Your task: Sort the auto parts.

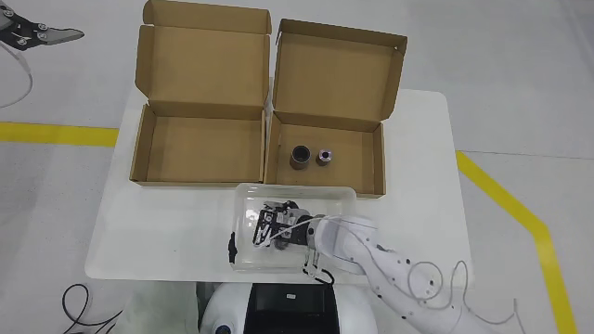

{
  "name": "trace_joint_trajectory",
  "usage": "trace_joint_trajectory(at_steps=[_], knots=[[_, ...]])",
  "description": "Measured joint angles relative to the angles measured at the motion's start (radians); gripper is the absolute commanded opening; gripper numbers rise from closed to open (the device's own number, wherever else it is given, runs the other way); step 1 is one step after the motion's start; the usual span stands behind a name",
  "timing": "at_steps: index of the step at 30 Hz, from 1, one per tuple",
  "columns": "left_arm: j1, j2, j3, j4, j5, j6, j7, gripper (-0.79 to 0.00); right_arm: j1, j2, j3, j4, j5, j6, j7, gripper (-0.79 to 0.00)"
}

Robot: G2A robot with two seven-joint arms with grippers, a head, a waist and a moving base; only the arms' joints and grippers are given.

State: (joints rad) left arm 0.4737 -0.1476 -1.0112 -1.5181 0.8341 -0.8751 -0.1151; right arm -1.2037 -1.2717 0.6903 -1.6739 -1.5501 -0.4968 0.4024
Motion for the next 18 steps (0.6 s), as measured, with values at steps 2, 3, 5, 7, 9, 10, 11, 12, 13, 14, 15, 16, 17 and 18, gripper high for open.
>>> trace_joint_trajectory(at_steps=[2, 3, 5, 7, 9, 10, 11, 12, 13, 14, 15, 16, 17, 18], knots=[[0.0, 0.0, 0.0, 0.0, 0.0, 0.0, 0.0, 0.0, -0.014, 0.007, 0.019, -0.023, 0.004, -0.011, -0.041, -0.785], [0.0, 0.0, 0.0, 0.0, 0.0, 0.0, 0.0, 0.0, -0.021, 0.011, 0.032, -0.037, 0.007, -0.02, -0.071, -0.785], [0.0, 0.0, 0.0, 0.0, 0.0, 0.0, 0.0, 0.0, -0.032, 0.017, 0.05, -0.054, 0.011, -0.032, -0.121, -0.785], [0.0, 0.0, 0.0, 0.0, 0.0, 0.0, 0.0, 0.0, -0.042, 0.022, 0.068, -0.067, 0.012, -0.039, -0.172, -0.785], [0.0, 0.0, 0.0, 0.0, 0.0, 0.0, 0.0, 0.0, -0.047, 0.024, 0.08, -0.079, 0.018, -0.043, -0.215, -0.785], [0.0, 0.0, 0.0, 0.0, 0.0, 0.0, 0.0, 0.0, -0.048, 0.025, 0.083, -0.083, 0.023, -0.045, -0.235, -0.785], [0.0, 0.0, 0.0, 0.0, 0.0, 0.0, 0.0, 0.0, -0.048, 0.025, 0.085, -0.085, 0.032, -0.049, -0.26, -0.785], [0.0, 0.0, 0.0, 0.0, 0.0, 0.0, 0.0, 0.0, -0.046, 0.024, 0.089, -0.084, 0.046, -0.054, -0.299, -0.785], [0.0, 0.0, 0.0, 0.0, 0.0, 0.0, 0.0, 0.0, -0.045, 0.024, 0.092, -0.081, 0.056, -0.056, -0.328, -0.785], [0.0, 0.0, 0.0, 0.0, 0.0, 0.0, 0.0, 0.0, -0.044, 0.023, 0.094, -0.077, 0.067, -0.058, -0.36, -0.785], [0.0, 0.0, 0.0, 0.0, 0.0, 0.0, 0.0, 0.0, -0.042, 0.022, 0.097, -0.07, 0.084, -0.061, -0.405, -0.785], [0.0, 0.0, 0.0, 0.0, 0.0, 0.0, 0.0, 0.0, -0.04, 0.021, 0.1, -0.064, 0.095, -0.061, -0.436, -0.785], [0.0, 0.0, 0.0, 0.0, 0.0, 0.0, 0.0, 0.0, -0.038, 0.02, 0.102, -0.059, 0.105, -0.062, -0.465, -0.785], [0.0, 0.0, 0.0, 0.0, 0.0, 0.0, 0.0, 0.0, -0.035, 0.019, 0.104, -0.053, 0.119, -0.067, -0.502, -0.785]])
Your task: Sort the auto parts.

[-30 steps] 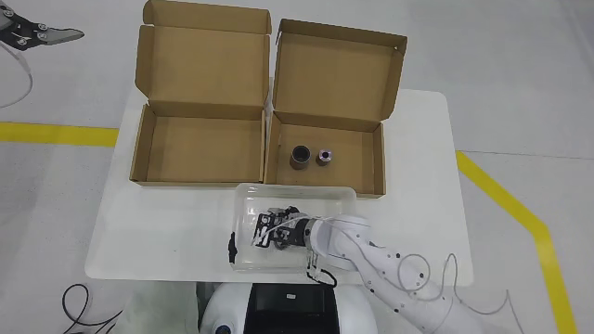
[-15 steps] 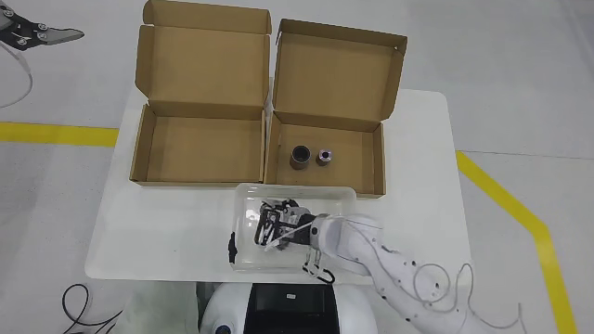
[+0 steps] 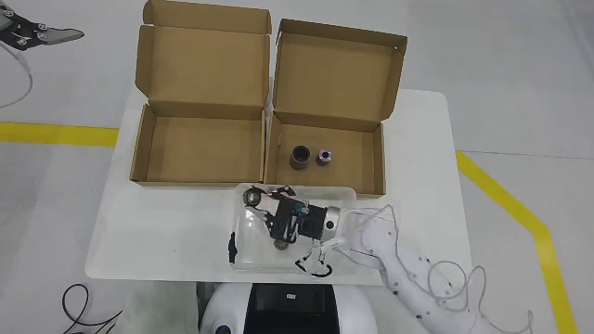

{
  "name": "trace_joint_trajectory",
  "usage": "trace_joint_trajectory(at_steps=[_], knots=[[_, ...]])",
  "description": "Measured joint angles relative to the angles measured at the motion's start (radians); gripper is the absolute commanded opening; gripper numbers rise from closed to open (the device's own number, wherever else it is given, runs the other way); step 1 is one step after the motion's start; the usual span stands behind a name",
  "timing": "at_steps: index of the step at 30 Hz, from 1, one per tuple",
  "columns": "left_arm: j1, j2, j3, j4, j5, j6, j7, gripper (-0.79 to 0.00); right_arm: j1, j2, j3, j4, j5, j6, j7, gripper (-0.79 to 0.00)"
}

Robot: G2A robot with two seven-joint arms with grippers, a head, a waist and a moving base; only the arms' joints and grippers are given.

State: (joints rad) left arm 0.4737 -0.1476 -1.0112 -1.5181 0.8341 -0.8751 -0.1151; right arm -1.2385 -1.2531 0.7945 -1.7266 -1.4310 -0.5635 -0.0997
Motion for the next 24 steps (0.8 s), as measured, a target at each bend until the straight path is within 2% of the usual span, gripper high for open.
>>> trace_joint_trajectory(at_steps=[3, 15, 24], knots=[[0.0, 0.0, 0.0, 0.0, 0.0, 0.0, 0.0, 0.0, 0.012, -0.003, 0.008, 0.011, 0.025, -0.004, -0.06, -0.785], [0.0, 0.0, 0.0, 0.0, 0.0, 0.0, 0.0, 0.0, 0.112, -0.02, 0.046, -0.076, 0.139, -0.022, -0.058, -0.785], [0.0, 0.0, 0.0, 0.0, 0.0, 0.0, 0.0, 0.0, 0.219, -0.038, 0.066, -0.067, 0.224, -0.047, -0.066, -0.785]])
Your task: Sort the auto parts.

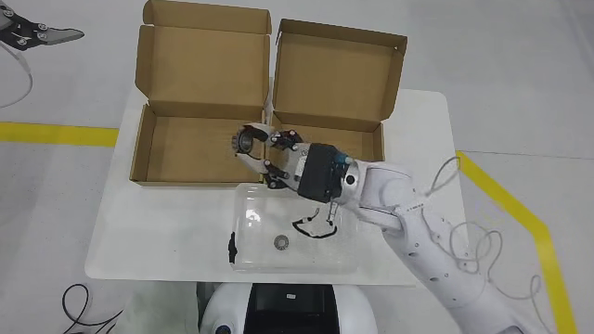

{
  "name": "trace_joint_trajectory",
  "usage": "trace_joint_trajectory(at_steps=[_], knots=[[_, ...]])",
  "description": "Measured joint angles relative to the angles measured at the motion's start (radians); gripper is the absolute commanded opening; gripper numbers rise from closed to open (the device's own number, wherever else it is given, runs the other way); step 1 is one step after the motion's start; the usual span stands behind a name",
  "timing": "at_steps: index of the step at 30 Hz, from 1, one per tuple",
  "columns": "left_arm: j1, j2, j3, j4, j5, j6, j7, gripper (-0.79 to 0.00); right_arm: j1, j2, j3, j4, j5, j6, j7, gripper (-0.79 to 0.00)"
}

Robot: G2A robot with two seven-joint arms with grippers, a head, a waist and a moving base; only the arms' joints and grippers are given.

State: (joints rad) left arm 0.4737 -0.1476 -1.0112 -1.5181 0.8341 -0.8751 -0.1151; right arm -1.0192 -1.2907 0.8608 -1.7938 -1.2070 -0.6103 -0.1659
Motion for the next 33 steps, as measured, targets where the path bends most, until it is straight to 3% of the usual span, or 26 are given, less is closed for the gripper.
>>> trace_joint_trajectory(at_steps=[13, 33], knots=[[0.0, 0.0, 0.0, 0.0, 0.0, 0.0, 0.0, 0.0, 0.105, -0.026, 0.02, 0.0, 0.033, 0.022, -0.074, -0.785], [0.0, 0.0, 0.0, 0.0, 0.0, 0.0, 0.0, 0.0, 0.135, -0.043, 0.038, -0.03, 0.014, 0.048, -0.05, -0.785]])
